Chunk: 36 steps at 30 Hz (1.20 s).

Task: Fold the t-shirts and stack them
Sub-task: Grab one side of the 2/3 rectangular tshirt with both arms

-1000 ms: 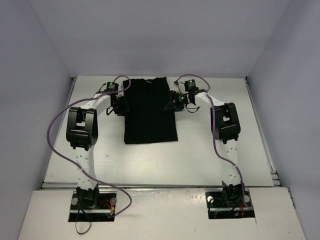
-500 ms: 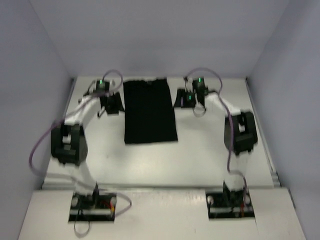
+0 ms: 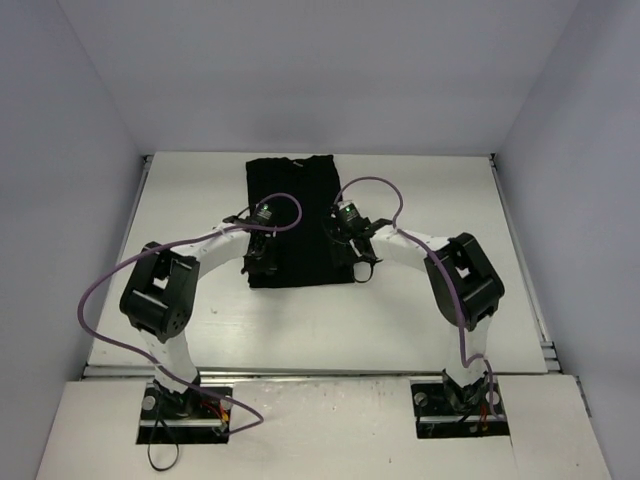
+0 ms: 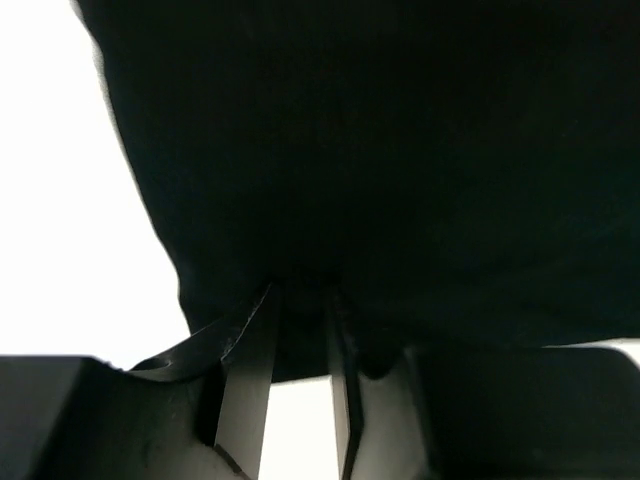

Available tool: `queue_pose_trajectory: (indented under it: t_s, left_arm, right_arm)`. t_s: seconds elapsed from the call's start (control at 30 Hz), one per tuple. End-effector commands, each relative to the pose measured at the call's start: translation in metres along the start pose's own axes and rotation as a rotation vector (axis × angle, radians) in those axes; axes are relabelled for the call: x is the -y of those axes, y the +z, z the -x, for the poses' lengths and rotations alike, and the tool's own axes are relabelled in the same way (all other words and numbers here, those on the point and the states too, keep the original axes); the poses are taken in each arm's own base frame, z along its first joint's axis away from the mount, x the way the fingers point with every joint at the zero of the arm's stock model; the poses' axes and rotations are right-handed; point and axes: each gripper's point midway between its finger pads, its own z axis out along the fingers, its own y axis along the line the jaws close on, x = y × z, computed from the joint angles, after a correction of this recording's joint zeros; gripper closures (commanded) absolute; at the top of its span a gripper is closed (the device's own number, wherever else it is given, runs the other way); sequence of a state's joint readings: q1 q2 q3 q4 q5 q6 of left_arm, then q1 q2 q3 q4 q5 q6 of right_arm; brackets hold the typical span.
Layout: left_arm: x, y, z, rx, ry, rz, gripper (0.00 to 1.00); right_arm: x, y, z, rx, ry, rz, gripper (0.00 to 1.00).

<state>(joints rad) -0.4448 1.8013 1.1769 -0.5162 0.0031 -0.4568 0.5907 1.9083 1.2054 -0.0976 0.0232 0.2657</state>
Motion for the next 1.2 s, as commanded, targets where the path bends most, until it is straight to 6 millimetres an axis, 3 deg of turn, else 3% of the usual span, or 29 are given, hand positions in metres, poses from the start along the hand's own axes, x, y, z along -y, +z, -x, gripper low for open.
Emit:
queue_pose_trajectory:
  t_s: [0.0, 0.1, 0.2, 0.3, 0.37, 0.43, 0.5, 0.57, 0.7, 0.77, 0.93, 1.17]
  left_arm:
    - [-0.013, 0.008, 0.003, 0.031, -0.049, 0.076, 0.77]
    - [-0.017, 0.027, -0.039, -0.067, -0.069, 0.099, 0.80]
    - [-0.020, 0.026, -0.078, -0.124, -0.102, 0.100, 0.82]
    - [-0.021, 0.009, -0.102, -0.133, -0.136, 0.063, 0.82]
    - [-0.021, -0.015, -0.098, -0.088, -0.146, 0.038, 0.82]
    - [-0.024, -0.038, -0.088, -0.038, -0.143, 0.033, 0.77]
    - [-0.020, -0.066, -0.064, 0.041, -0.142, 0.009, 0.70]
    - [-0.019, -0.087, -0.055, 0.074, -0.142, -0.005, 0.62]
    - [-0.017, -0.108, -0.055, 0.085, -0.185, -0.037, 0.48]
    - [-0.019, -0.103, -0.068, 0.055, -0.214, -0.041, 0.44]
    - [-0.014, -0.074, -0.106, -0.076, -0.246, -0.062, 0.43]
    - [-0.010, -0.052, -0.114, -0.106, -0.262, -0.079, 0.44]
  right_arm:
    - [0.013, -0.002, 0.005, 0.076, 0.041, -0.155, 0.48]
    - [0.019, -0.001, -0.028, 0.035, 0.051, -0.204, 0.48]
    - [0.021, -0.010, -0.063, -0.008, 0.075, -0.208, 0.48]
    - [0.018, -0.023, -0.089, -0.031, 0.110, -0.182, 0.48]
    - [0.017, -0.037, -0.099, -0.025, 0.129, -0.157, 0.48]
    - [0.014, -0.050, -0.098, -0.007, 0.148, -0.132, 0.48]
    - [0.009, -0.065, -0.082, 0.042, 0.161, -0.099, 0.47]
    - [0.003, -0.076, -0.063, 0.084, 0.163, -0.079, 0.47]
    - [-0.001, -0.100, -0.036, 0.149, 0.174, -0.062, 0.46]
    - [-0.001, -0.107, -0.035, 0.158, 0.194, -0.056, 0.44]
    - [0.003, -0.100, -0.069, 0.084, 0.240, -0.054, 0.40]
    - [0.002, -0.099, -0.088, 0.049, 0.284, -0.040, 0.39]
